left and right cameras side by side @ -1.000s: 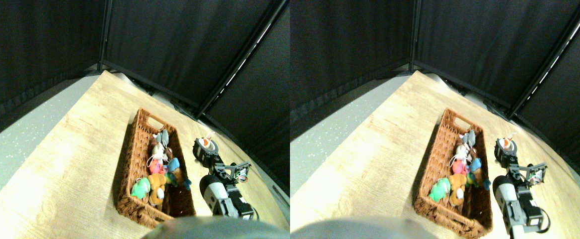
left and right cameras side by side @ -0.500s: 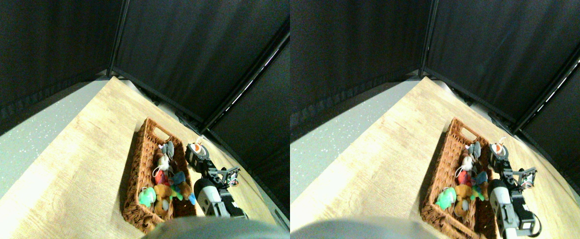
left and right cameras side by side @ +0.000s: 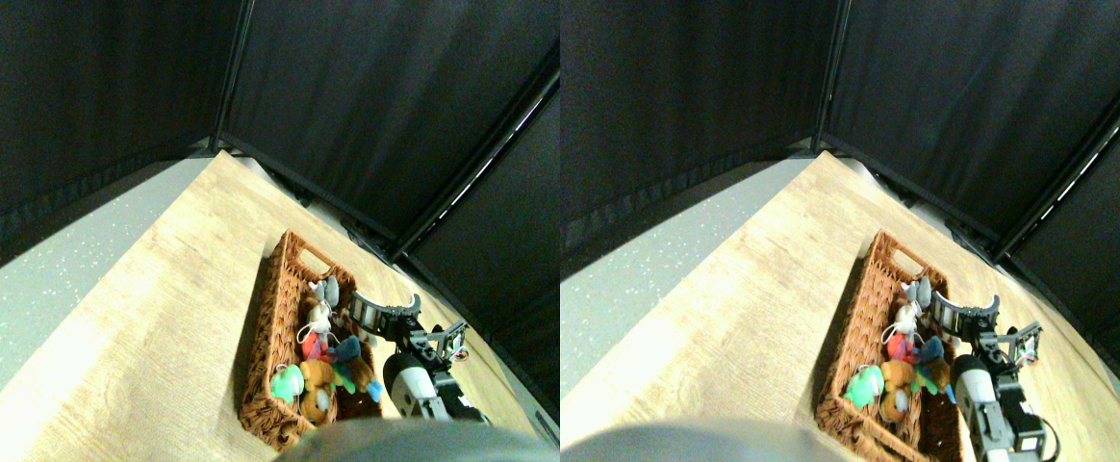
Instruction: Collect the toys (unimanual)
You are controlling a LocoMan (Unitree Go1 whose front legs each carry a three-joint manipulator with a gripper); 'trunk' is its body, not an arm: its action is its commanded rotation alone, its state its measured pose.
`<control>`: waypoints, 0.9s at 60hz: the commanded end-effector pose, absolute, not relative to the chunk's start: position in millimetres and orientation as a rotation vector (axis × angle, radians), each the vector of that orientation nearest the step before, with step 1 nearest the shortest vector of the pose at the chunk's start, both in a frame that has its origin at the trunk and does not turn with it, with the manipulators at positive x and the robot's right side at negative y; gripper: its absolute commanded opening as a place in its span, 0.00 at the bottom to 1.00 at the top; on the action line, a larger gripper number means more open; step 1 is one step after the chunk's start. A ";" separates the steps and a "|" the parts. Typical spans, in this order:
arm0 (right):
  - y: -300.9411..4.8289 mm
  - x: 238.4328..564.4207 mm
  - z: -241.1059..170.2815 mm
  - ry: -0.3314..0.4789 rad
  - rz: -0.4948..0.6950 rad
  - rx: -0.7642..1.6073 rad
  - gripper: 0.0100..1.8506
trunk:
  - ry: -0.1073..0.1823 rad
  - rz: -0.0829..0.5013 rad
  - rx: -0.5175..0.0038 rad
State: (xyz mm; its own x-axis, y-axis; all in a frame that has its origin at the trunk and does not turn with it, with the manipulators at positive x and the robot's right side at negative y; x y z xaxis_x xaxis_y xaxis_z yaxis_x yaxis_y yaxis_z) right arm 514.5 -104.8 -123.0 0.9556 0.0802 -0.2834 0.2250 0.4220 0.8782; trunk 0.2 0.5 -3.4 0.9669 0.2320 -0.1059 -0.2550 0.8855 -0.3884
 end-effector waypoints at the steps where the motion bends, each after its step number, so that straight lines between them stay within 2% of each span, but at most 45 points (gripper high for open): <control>1: -101.7 518.4 -111.1 0.239 -0.043 1.138 0.56 | 0.042 0.268 -0.479; 9: -104.4 522.0 -108.4 0.223 -0.036 1.127 0.54 | 0.048 0.259 -0.468; 19: -123.4 524.7 -106.0 0.158 -0.081 1.100 0.53 | 0.064 0.236 -0.443; 26: -148.7 523.8 -101.4 0.094 -0.136 1.068 0.47 | 0.077 0.198 -0.406; 31: -171.2 521.5 -98.5 0.042 -0.179 1.023 0.50 | 0.080 0.177 -0.384; 35: -186.5 519.9 -98.9 0.017 -0.171 1.043 0.49 | 0.086 0.154 -0.364; 38: -196.4 512.4 -100.2 -0.025 -0.200 1.043 0.44 | 0.091 0.139 -0.350; 41: -203.0 504.1 -101.9 -0.056 -0.236 1.044 0.44 | 0.094 0.126 -0.338; 48: -212.5 494.4 -103.9 -0.078 -0.254 1.037 0.44 | 0.102 0.100 -0.310; 54: -226.0 484.0 -107.1 -0.118 -0.276 1.062 0.40 | 0.115 0.079 -0.289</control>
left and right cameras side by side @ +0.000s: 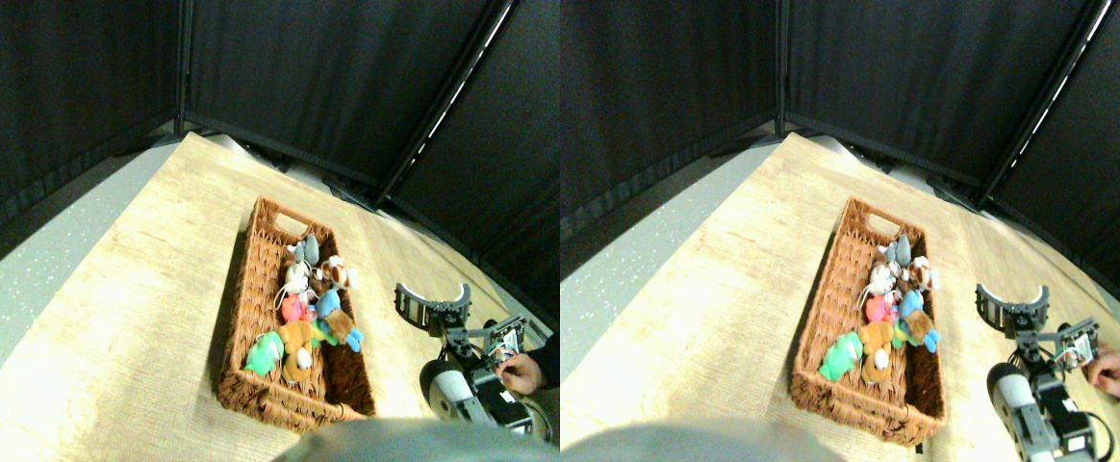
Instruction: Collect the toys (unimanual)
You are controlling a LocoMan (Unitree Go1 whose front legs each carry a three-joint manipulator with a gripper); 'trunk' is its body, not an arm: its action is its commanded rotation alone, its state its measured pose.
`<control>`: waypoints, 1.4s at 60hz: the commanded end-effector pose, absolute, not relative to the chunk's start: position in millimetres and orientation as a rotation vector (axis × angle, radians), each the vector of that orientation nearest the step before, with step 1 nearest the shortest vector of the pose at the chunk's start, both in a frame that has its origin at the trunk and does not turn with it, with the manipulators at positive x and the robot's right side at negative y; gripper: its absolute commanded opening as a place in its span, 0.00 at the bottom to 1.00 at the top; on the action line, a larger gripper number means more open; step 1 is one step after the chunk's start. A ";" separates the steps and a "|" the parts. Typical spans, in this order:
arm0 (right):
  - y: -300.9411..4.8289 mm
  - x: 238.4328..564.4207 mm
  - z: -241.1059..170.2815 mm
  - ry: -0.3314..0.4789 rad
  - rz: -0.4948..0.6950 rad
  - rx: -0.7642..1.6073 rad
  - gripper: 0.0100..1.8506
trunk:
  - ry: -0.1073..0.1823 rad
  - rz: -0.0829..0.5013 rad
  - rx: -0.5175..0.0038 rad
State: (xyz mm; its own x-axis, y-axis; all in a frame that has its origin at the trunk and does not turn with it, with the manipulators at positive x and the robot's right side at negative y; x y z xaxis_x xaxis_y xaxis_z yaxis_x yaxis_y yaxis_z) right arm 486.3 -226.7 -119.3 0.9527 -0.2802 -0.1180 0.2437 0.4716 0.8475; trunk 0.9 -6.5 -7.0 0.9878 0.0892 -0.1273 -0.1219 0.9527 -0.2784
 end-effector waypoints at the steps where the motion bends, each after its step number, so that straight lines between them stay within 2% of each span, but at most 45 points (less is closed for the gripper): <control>1: -228.2 482.4 -108.1 -0.126 -0.281 1.055 0.40 | 0.115 0.076 -0.285; 10: -239.1 472.6 -118.5 -0.149 -0.309 1.106 0.37 | 0.118 0.051 -0.269; 19: -247.7 465.2 -127.2 -0.144 -0.317 1.129 0.40 | 0.118 0.028 -0.248; 30: -257.3 450.8 -138.8 -0.172 -0.327 1.188 0.30 | 0.120 0.016 -0.233; 41: -263.5 443.2 -144.6 -0.186 -0.376 1.186 0.27 | 0.123 0.009 -0.225; 47: -265.3 438.5 -146.0 -0.220 -0.388 1.205 0.11 | 0.120 0.012 -0.223; 51: -265.7 436.6 -146.6 -0.252 -0.416 1.122 0.03 | 0.114 0.014 -0.221; 84: -268.2 437.5 -152.3 -0.278 -0.404 1.117 0.03 | 0.111 0.023 -0.210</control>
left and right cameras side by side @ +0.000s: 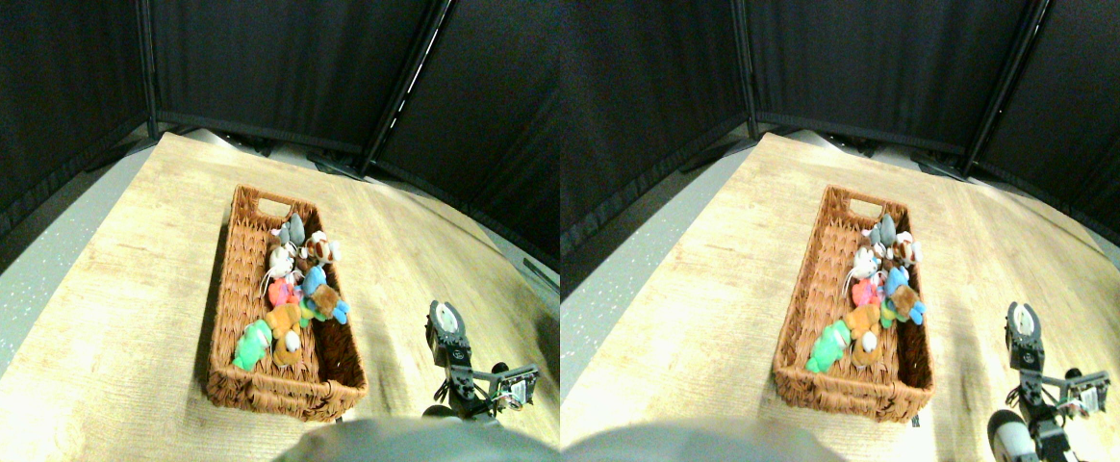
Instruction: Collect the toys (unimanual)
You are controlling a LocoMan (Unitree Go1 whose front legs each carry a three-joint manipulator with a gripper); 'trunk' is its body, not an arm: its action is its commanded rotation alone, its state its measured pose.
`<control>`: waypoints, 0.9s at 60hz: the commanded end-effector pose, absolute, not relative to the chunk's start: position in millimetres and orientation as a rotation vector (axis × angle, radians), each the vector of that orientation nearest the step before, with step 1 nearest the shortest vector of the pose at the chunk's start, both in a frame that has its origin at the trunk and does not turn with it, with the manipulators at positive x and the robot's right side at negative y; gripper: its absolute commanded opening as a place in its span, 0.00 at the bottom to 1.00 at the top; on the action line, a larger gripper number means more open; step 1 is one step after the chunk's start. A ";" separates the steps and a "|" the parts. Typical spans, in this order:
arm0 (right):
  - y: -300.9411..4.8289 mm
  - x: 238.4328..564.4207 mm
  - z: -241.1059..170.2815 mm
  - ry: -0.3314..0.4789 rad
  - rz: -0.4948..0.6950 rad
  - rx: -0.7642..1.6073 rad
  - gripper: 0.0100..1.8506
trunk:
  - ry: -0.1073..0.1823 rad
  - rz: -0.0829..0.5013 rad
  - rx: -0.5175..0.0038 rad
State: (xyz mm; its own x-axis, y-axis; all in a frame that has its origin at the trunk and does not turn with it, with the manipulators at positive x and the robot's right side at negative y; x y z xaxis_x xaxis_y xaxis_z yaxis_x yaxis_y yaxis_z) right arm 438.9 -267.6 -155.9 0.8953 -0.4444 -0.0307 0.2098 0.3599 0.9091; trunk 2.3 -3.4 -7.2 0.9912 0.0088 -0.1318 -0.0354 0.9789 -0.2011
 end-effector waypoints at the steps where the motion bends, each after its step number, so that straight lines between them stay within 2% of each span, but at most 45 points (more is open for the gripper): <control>1: -268.2 437.5 -152.3 -0.278 -0.404 1.117 0.03 | 0.110 0.023 -0.208; 36: -271.8 435.9 -148.5 -0.283 -0.407 1.115 0.03 | 0.110 0.015 -0.204; 54: -264.3 436.1 -148.1 -0.279 -0.399 1.171 0.03 | 0.107 0.018 -0.208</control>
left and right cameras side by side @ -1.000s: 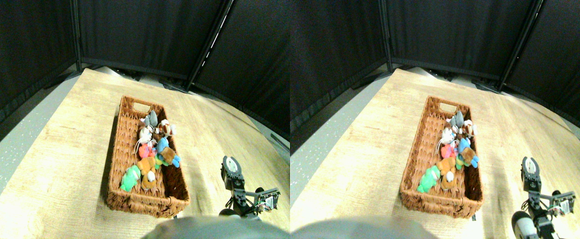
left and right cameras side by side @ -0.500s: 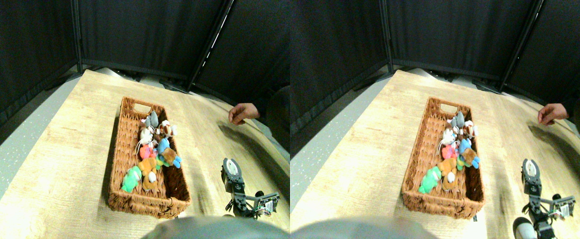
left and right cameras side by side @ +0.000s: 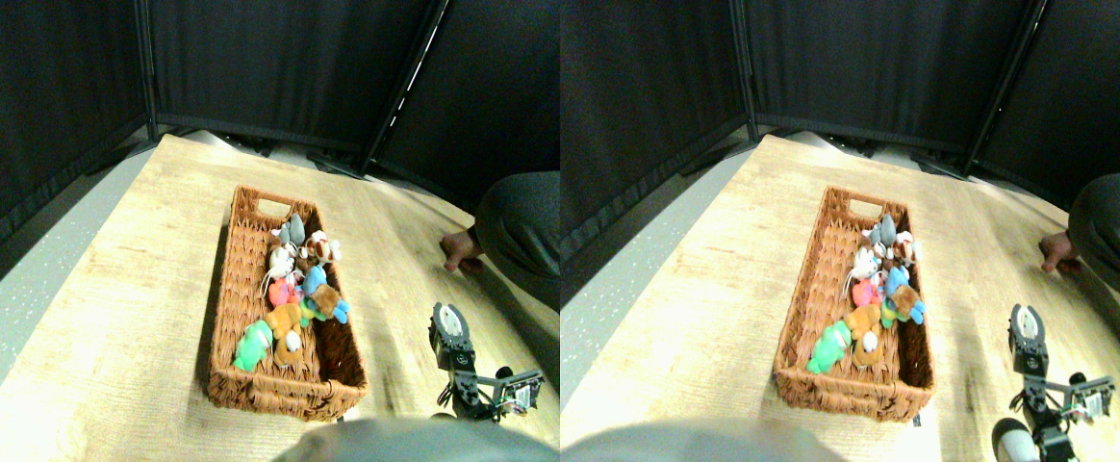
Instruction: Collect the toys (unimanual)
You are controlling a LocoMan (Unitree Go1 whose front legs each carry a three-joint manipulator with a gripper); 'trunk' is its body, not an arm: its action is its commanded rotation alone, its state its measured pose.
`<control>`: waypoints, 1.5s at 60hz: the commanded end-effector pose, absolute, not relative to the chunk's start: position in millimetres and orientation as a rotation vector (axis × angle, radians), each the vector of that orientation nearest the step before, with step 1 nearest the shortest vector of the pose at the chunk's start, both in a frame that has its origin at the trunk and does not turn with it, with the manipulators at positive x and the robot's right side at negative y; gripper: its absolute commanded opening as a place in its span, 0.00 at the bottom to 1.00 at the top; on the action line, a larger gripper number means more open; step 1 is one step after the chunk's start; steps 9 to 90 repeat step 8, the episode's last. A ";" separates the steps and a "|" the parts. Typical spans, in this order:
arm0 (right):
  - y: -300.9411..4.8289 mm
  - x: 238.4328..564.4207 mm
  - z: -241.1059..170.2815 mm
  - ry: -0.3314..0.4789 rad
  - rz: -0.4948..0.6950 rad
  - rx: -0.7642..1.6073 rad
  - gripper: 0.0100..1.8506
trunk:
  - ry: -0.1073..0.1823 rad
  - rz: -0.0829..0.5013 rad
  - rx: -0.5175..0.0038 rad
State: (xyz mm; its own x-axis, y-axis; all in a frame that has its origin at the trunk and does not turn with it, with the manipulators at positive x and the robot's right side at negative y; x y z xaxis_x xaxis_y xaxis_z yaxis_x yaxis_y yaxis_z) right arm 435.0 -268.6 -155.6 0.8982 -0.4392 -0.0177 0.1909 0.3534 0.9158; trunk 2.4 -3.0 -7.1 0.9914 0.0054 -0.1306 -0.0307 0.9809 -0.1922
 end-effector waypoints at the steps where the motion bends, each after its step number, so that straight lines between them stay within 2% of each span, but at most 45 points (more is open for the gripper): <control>1: -264.3 436.0 -147.9 -0.278 -0.399 1.169 0.03 | 0.107 0.018 -0.208; 90: -263.2 436.2 -147.5 -0.274 -0.398 1.169 0.03 | 0.107 0.015 -0.208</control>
